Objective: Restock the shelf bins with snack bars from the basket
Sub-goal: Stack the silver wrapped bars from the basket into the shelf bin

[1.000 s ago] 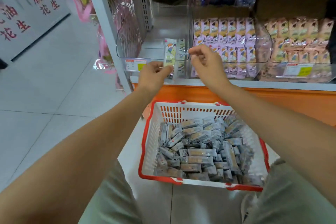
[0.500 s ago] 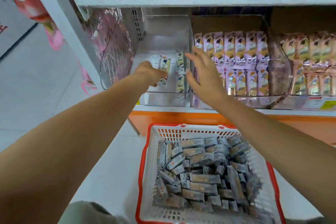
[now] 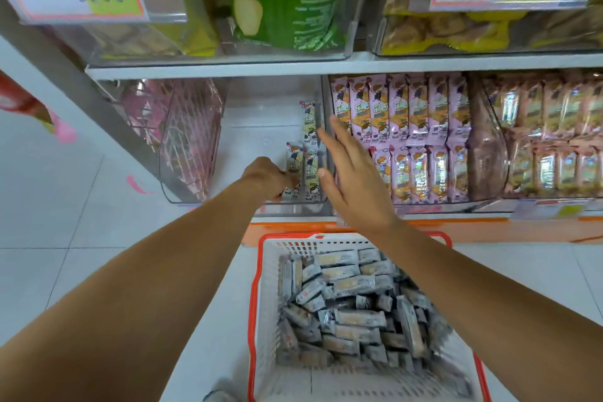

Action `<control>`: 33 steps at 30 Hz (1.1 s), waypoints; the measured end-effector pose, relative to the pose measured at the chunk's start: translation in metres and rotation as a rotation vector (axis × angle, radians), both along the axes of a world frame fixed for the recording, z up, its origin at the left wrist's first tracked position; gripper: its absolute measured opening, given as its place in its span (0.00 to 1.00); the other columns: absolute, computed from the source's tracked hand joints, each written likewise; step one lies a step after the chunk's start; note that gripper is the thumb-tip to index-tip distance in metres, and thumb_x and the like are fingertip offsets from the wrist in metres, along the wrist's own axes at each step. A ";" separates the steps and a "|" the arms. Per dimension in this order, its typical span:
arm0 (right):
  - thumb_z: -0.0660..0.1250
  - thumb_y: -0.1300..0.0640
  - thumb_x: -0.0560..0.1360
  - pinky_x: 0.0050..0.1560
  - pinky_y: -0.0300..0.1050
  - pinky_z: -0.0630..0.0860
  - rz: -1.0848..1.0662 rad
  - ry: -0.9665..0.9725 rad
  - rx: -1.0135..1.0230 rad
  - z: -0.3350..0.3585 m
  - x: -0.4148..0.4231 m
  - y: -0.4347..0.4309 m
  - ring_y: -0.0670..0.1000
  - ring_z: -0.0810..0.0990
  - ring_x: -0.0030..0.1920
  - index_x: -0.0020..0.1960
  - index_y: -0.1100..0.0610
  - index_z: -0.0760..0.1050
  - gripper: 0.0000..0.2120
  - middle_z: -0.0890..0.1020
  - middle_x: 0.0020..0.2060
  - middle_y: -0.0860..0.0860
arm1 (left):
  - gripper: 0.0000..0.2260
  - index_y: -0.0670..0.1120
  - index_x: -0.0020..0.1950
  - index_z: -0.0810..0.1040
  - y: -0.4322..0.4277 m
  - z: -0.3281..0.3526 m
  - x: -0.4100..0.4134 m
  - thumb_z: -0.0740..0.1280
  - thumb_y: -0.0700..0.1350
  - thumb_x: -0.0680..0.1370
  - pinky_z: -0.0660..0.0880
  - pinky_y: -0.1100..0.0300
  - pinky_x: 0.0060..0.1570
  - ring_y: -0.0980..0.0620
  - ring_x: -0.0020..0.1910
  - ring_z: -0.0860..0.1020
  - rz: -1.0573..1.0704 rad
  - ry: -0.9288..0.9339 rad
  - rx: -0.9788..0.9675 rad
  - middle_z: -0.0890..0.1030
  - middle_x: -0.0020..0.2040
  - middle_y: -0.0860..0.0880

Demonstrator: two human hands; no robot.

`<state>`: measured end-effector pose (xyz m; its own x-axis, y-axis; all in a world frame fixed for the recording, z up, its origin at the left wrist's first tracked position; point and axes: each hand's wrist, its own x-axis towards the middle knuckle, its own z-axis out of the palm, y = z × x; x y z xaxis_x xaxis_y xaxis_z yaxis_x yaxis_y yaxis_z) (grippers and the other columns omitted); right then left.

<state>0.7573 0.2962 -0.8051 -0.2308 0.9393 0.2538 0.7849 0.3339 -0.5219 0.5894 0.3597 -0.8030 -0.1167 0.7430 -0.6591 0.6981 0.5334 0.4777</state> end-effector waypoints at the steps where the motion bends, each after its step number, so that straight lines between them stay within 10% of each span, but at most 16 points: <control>1: 0.54 0.51 0.83 0.77 0.48 0.52 0.003 0.004 -0.012 0.001 0.000 -0.001 0.49 0.51 0.78 0.79 0.56 0.54 0.26 0.50 0.79 0.50 | 0.14 0.36 0.46 0.81 0.000 -0.003 0.000 0.76 0.47 0.72 0.79 0.56 0.47 0.46 0.45 0.84 -0.002 -0.013 -0.018 0.82 0.39 0.43; 12: 0.53 0.53 0.83 0.78 0.45 0.42 -0.003 0.016 -0.064 0.006 -0.003 -0.010 0.47 0.43 0.79 0.79 0.60 0.48 0.28 0.46 0.79 0.53 | 0.04 0.40 0.49 0.76 -0.001 -0.013 -0.002 0.65 0.38 0.76 0.75 0.53 0.41 0.43 0.41 0.76 -0.248 0.039 0.046 0.80 0.46 0.38; 20: 0.52 0.53 0.84 0.78 0.48 0.42 0.001 -0.046 -0.067 0.005 -0.003 -0.011 0.50 0.44 0.79 0.79 0.61 0.46 0.29 0.46 0.79 0.55 | 0.19 0.47 0.73 0.67 -0.032 0.004 -0.001 0.54 0.49 0.83 0.74 0.51 0.55 0.40 0.58 0.76 -0.625 0.289 0.263 0.78 0.61 0.40; 25: 0.54 0.53 0.83 0.77 0.44 0.40 -0.003 -0.035 -0.099 0.012 -0.003 -0.014 0.49 0.43 0.79 0.79 0.60 0.46 0.30 0.45 0.79 0.54 | 0.18 0.48 0.68 0.73 -0.057 0.015 -0.006 0.50 0.50 0.84 0.71 0.51 0.55 0.41 0.56 0.77 -0.636 0.319 0.453 0.79 0.58 0.43; 33: 0.58 0.60 0.78 0.64 0.50 0.65 0.072 0.001 0.036 0.011 -0.001 -0.088 0.56 0.70 0.63 0.67 0.61 0.71 0.18 0.72 0.63 0.57 | 0.25 0.43 0.71 0.69 -0.163 0.010 -0.026 0.56 0.45 0.74 0.60 0.43 0.69 0.40 0.69 0.66 -0.564 0.445 0.850 0.69 0.70 0.41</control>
